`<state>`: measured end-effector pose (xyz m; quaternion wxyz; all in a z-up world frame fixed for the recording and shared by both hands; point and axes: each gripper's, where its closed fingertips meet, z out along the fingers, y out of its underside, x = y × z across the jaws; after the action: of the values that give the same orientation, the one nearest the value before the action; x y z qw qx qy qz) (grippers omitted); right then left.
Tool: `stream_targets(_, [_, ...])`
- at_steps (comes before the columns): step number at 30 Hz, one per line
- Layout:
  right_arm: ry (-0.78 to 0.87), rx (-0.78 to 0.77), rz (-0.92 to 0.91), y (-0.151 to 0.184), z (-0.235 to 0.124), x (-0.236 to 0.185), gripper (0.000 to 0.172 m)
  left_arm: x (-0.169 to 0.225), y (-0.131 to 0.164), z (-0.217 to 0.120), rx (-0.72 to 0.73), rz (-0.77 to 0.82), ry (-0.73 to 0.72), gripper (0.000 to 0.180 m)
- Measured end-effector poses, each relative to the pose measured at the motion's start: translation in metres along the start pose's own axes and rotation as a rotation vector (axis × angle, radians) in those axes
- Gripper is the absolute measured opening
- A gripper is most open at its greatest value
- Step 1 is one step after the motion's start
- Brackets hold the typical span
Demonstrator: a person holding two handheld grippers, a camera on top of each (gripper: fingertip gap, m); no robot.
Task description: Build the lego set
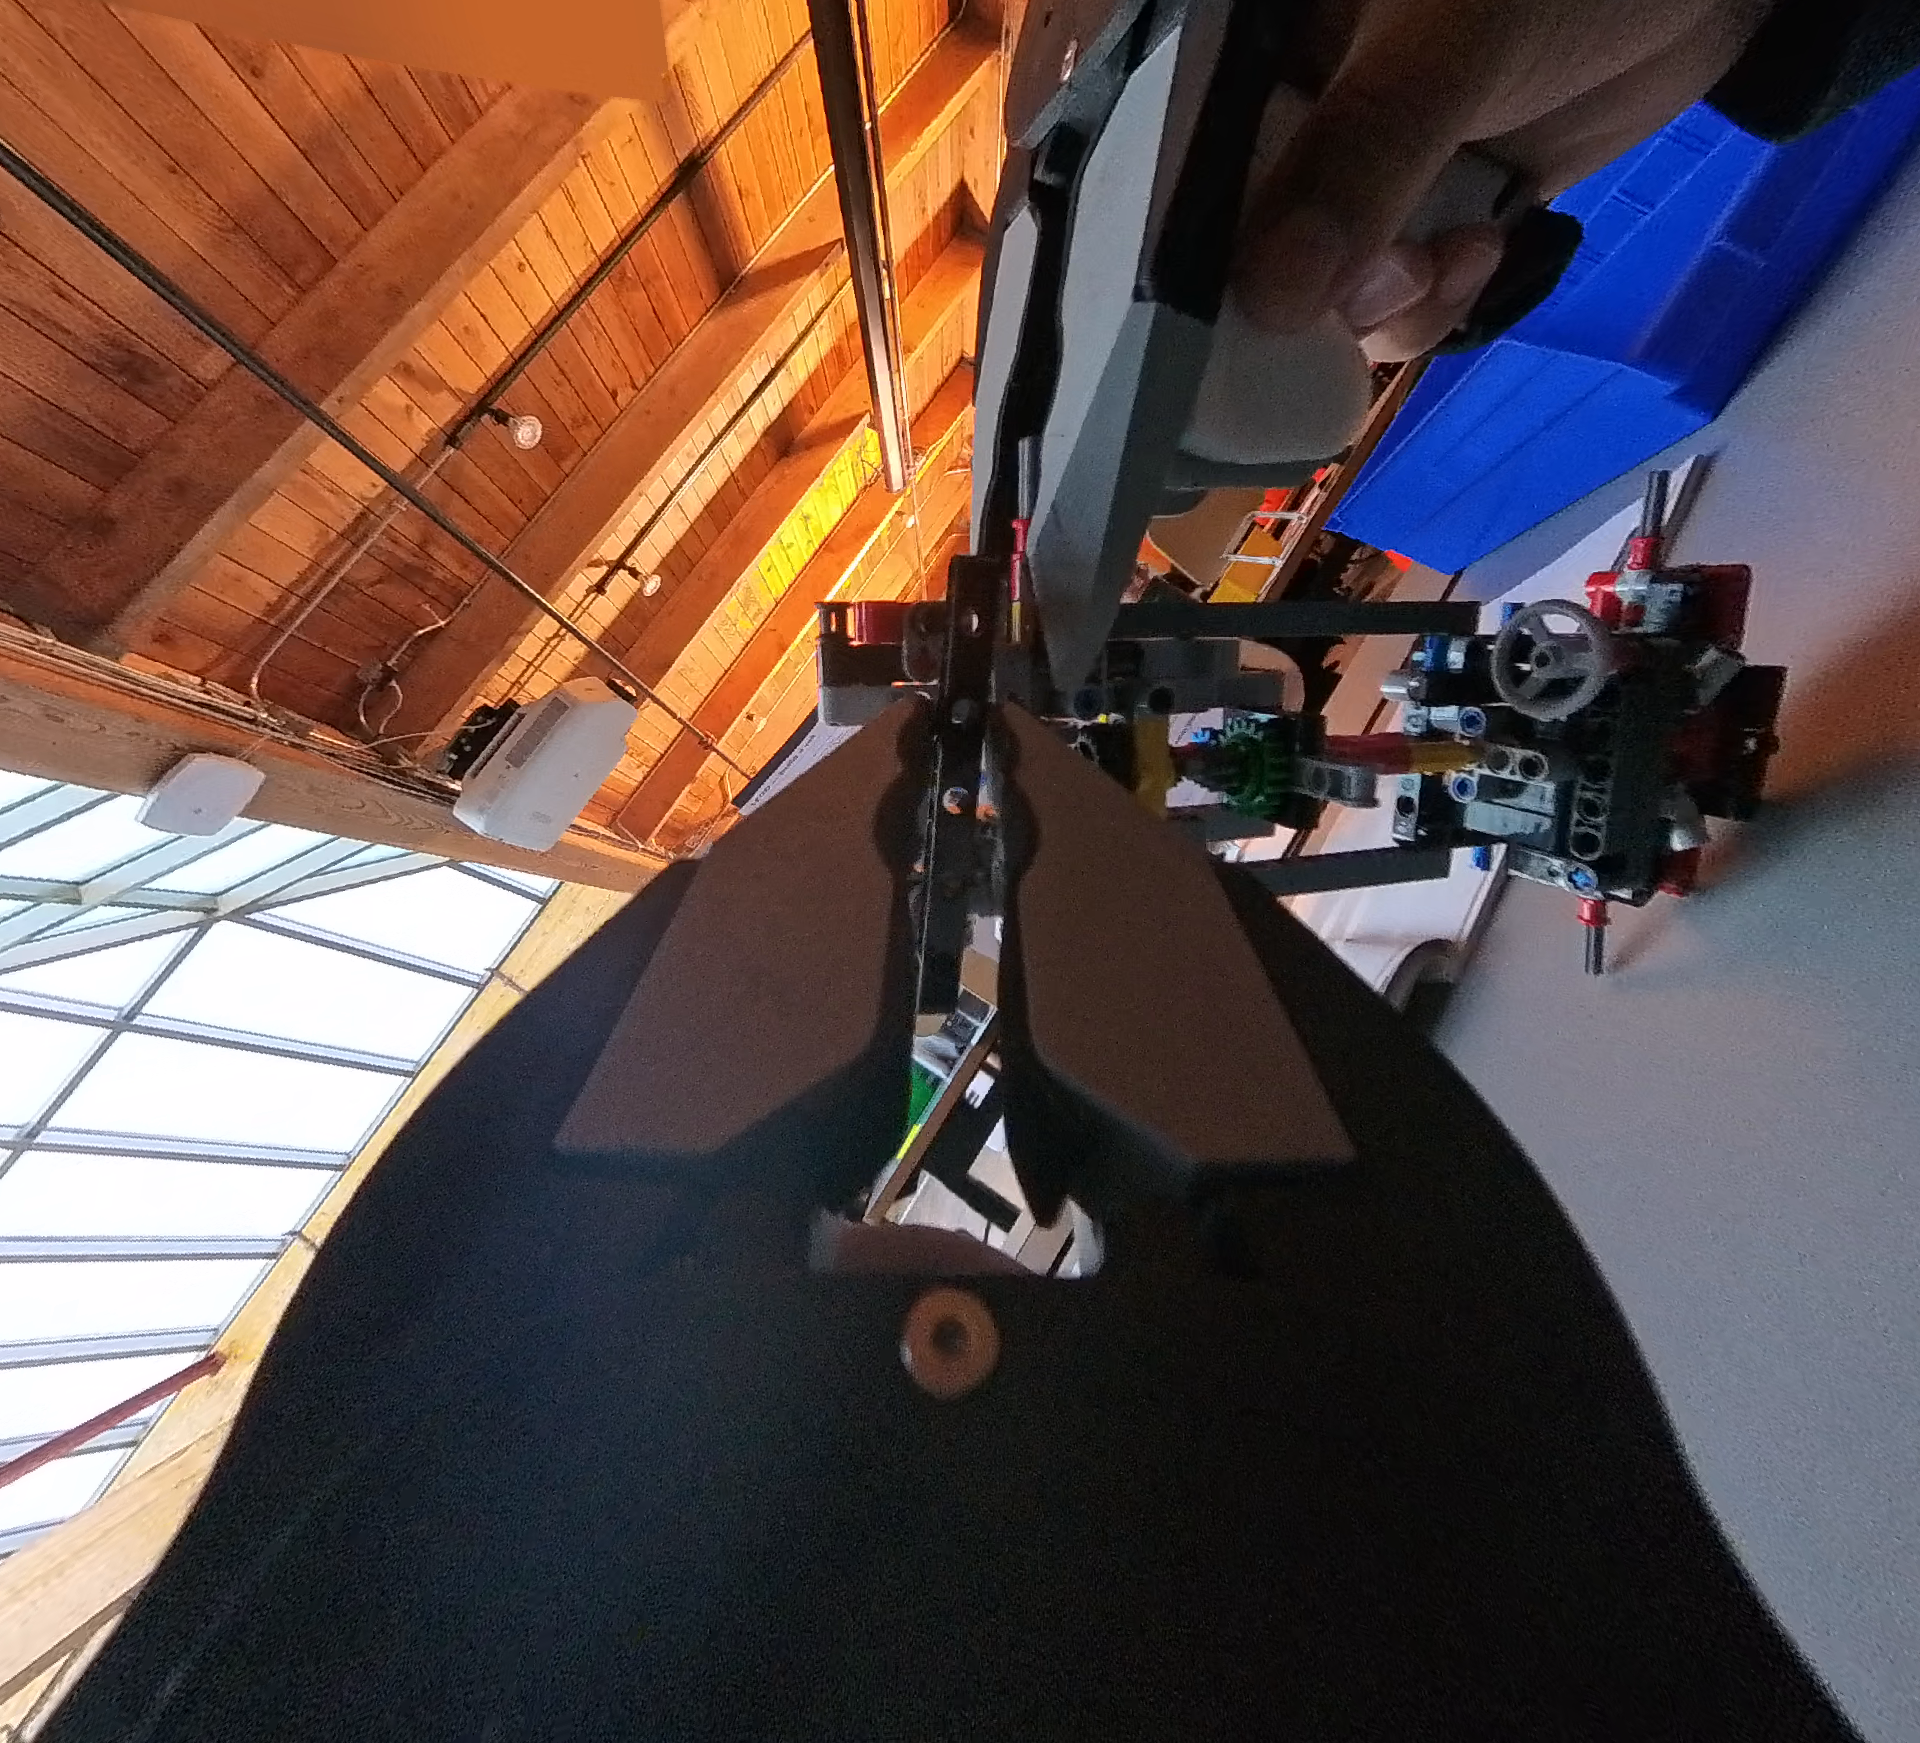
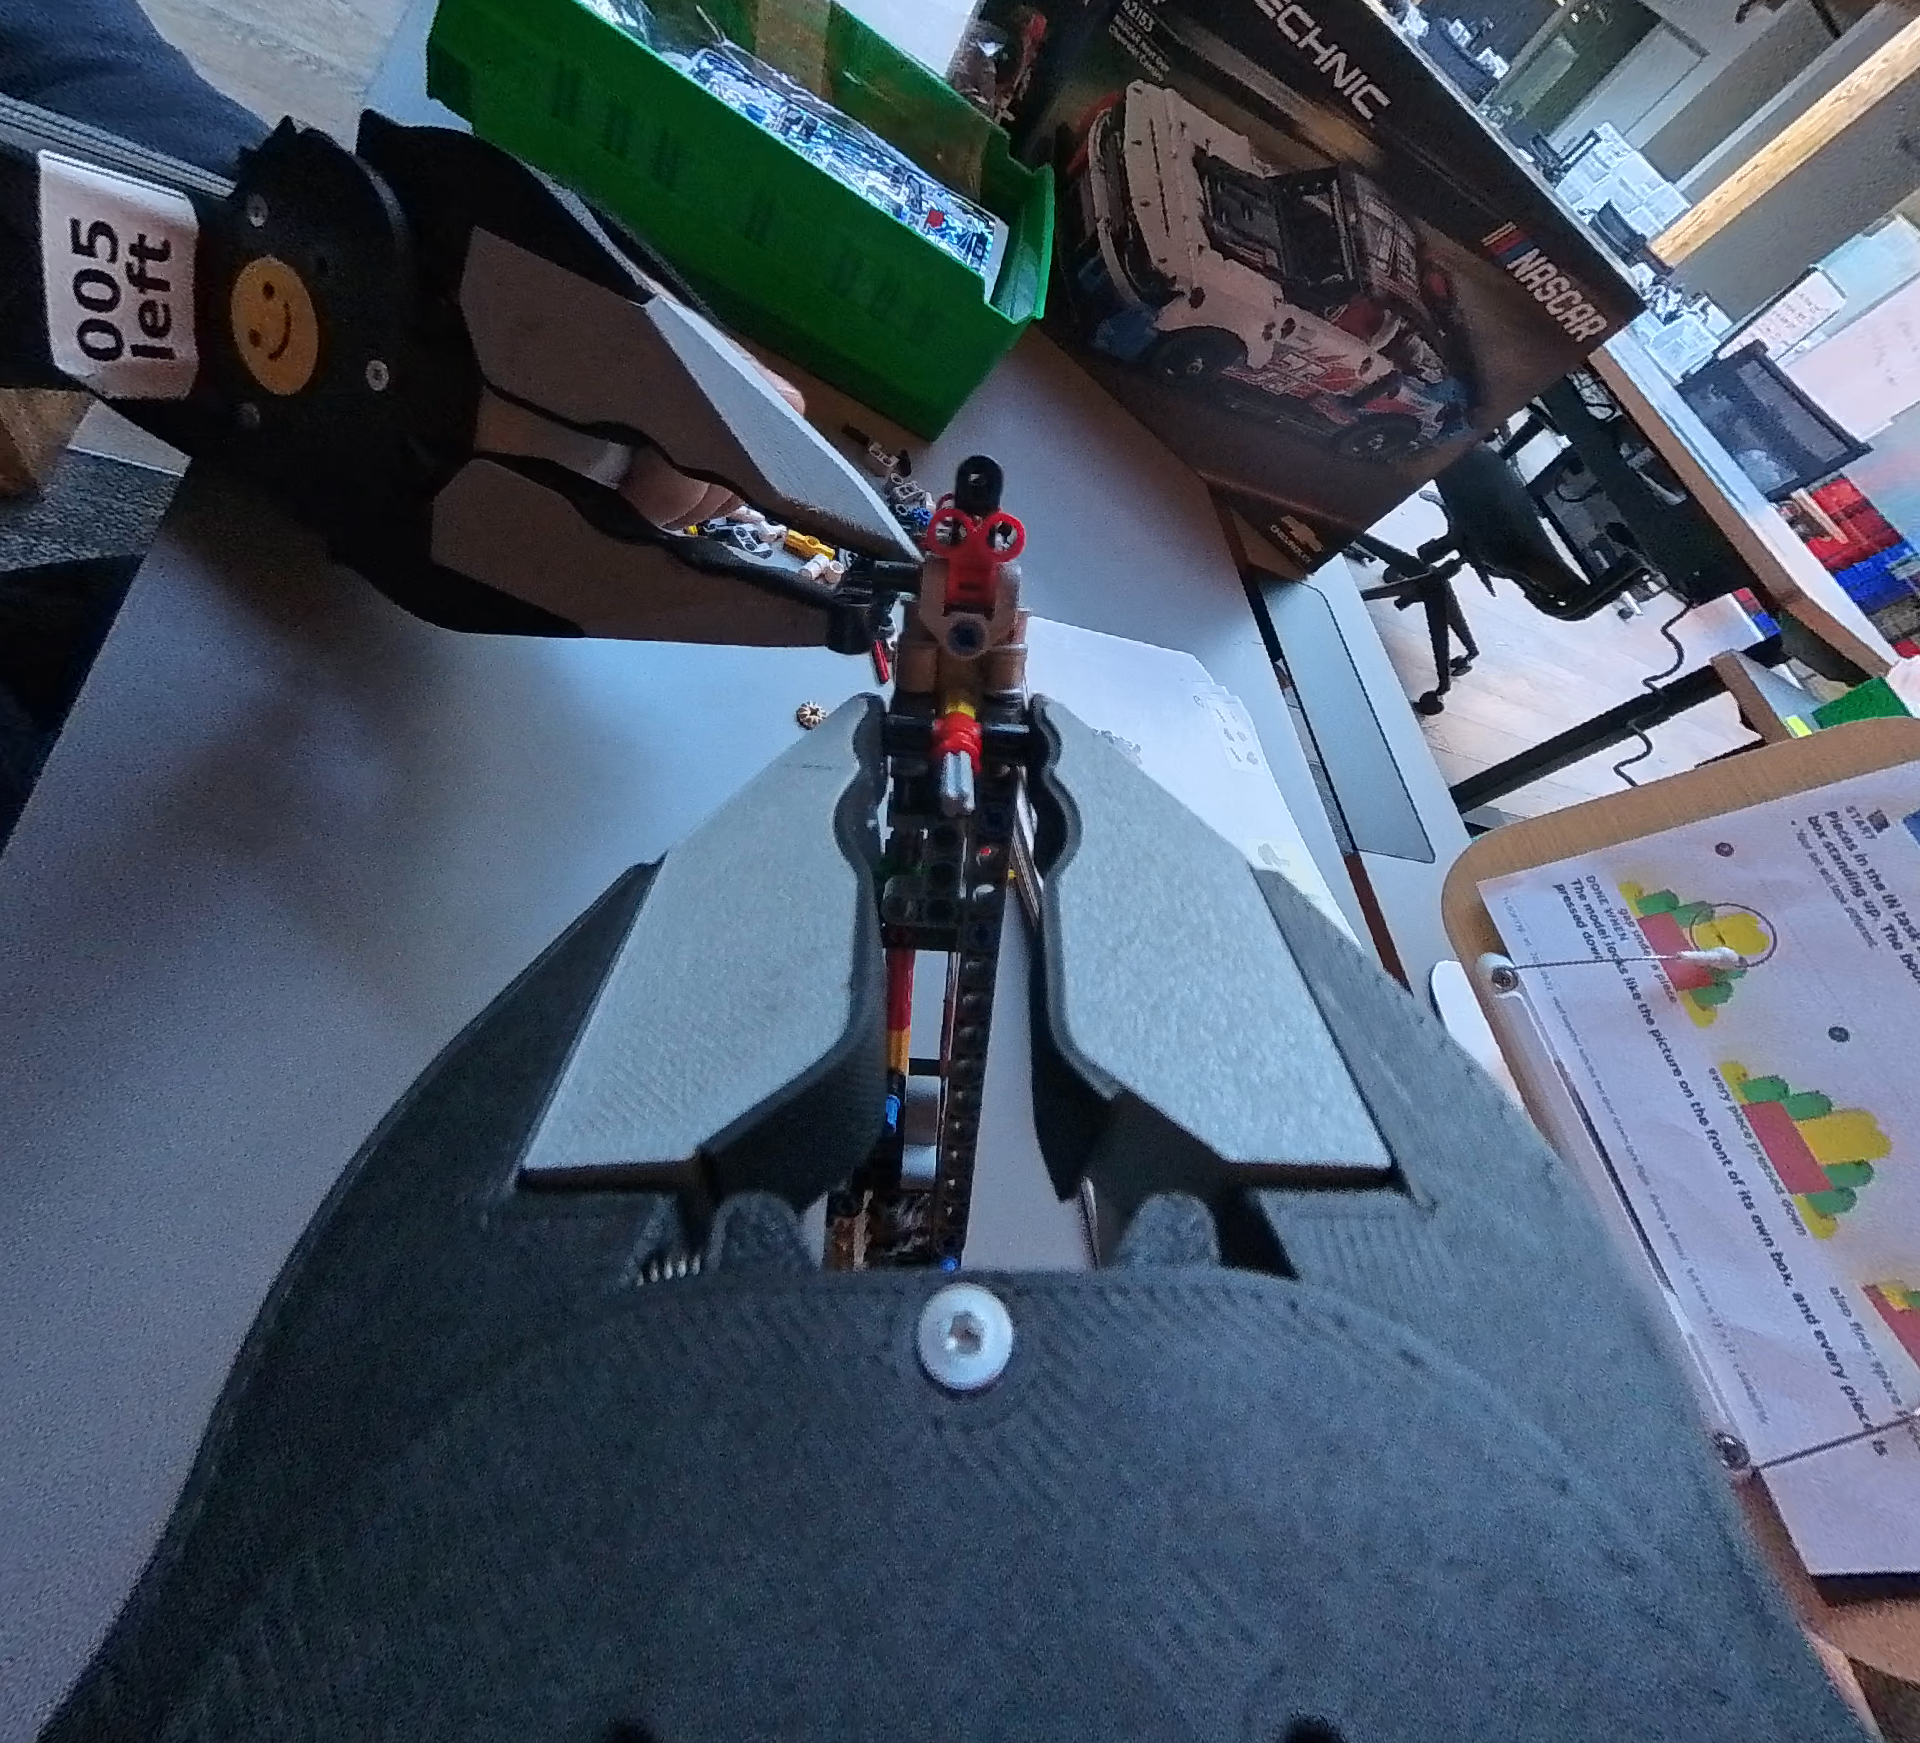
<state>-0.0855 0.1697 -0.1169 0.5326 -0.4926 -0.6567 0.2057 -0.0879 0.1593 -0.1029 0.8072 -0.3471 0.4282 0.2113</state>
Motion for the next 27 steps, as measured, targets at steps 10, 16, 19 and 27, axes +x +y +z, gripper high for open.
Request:
stream_targets(10, [0.029, -0.016, -0.012, 0.001, -0.001, 0.001, 0.023, -0.006, -0.001, -0.001, 0.014, 0.0, -0.037, 0.006])
stream_targets(16, [0.024, 0.004, -0.004, 0.0, -0.002, -0.002, 0.023, -0.004, -0.001, -0.001, 0.008, 0.029, -0.041, 0.005])
stream_targets(19, [0.017, 0.023, -0.008, -0.002, -0.002, -0.005, 0.027, -0.004, 0.0, -0.002, 0.009, 0.035, -0.046, 0.005])
stream_targets(27, [0.046, 0.066, -0.064, -0.019, 0.002, -0.013, 0.037, -0.003, 0.001, -0.005, 0.009, 0.046, -0.054, 0.005])
